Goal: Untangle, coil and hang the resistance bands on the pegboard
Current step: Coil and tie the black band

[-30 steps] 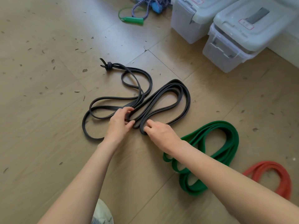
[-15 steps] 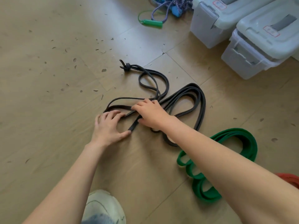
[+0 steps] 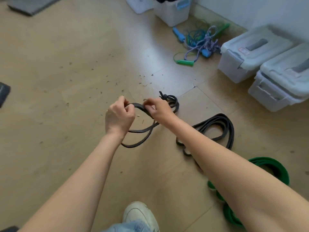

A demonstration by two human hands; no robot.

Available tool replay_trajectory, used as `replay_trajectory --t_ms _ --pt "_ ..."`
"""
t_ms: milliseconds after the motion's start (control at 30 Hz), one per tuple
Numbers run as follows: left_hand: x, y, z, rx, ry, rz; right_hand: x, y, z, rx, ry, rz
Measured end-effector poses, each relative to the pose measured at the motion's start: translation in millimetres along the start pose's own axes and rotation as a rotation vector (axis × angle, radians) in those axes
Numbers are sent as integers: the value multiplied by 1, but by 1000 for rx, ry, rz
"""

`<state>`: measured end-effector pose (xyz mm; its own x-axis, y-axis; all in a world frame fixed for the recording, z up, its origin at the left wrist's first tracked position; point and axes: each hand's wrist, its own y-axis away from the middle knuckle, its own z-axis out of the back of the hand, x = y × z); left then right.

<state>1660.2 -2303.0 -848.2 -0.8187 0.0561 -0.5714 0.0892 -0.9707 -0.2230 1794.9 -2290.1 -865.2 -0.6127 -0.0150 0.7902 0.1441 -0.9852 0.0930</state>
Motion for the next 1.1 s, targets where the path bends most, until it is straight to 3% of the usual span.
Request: replay_trajectory --t_ms 100,233,400,567,633,700,867,1000,1033,1100 --pt "-54 -15 53 -48 95 -160 39 29 45 78 -499 -68" --pt "-123 -18 130 -93 112 -416 95 80 103 167 -735 66" --pt "-193 15 207 -85 212 -571 149 159 160 109 -660 239" --pt "-231 74 224 24 234 -664 121 248 134 284 -416 40" --pt "-237 95 216 79 234 -660 109 277 120 210 -534 -83" --pt "-234 112 203 200 225 -576 101 302 121 63 -691 -190" --pt "-207 155 175 741 483 -269 120 346 164 -139 -973 -197" --pt "-207 196 174 1214 724 -362 153 363 193 -182 -886 -164" --pt "-211 206 171 1285 753 -388 159 366 197 -180 -880 -146" --pt "-220 227 163 1280 762 -383 170 370 203 -181 -906 -111"
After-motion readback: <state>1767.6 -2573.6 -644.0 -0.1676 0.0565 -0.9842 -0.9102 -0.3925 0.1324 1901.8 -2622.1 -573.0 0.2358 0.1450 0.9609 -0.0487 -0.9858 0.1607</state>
